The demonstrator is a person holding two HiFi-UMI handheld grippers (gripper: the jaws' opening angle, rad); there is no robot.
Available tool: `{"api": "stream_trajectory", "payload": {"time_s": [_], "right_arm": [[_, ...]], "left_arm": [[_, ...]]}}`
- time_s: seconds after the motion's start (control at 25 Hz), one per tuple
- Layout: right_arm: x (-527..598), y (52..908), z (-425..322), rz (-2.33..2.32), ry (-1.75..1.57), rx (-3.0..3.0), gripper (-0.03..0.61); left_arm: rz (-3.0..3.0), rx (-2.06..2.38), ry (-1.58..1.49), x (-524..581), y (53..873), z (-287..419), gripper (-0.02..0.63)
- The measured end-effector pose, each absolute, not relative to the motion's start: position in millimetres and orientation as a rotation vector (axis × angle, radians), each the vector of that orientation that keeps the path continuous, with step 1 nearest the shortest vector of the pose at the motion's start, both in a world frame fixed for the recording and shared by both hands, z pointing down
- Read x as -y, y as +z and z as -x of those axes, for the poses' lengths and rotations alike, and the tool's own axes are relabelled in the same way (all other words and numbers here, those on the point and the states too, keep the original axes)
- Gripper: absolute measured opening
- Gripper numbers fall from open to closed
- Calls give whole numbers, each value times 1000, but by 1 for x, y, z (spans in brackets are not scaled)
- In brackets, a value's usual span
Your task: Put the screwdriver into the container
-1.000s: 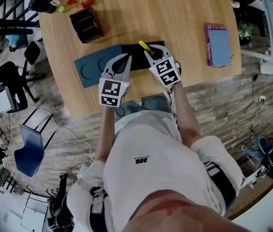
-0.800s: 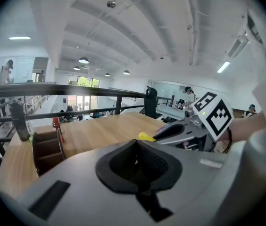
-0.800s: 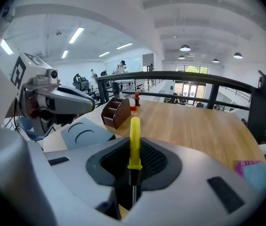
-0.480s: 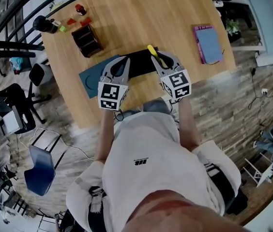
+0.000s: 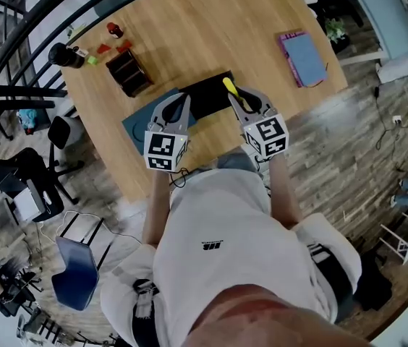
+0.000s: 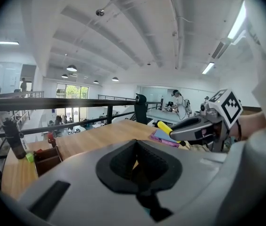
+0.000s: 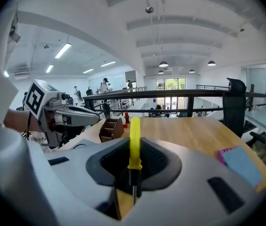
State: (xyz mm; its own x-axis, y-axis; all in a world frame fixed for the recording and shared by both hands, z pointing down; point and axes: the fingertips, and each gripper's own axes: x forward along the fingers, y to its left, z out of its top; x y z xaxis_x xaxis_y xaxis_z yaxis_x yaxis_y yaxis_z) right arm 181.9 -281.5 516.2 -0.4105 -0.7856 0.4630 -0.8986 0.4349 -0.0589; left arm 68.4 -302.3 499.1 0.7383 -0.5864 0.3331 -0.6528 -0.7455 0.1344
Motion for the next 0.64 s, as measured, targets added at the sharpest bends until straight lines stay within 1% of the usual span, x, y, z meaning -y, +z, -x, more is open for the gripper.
{"api": "stream_trajectory", "payload": {"time_s": [0.64], "right_arm": [[261, 503, -179, -1495, 403, 2313, 61]], "left_arm": [[-2740, 903, 388, 285, 495, -75, 8]]}}
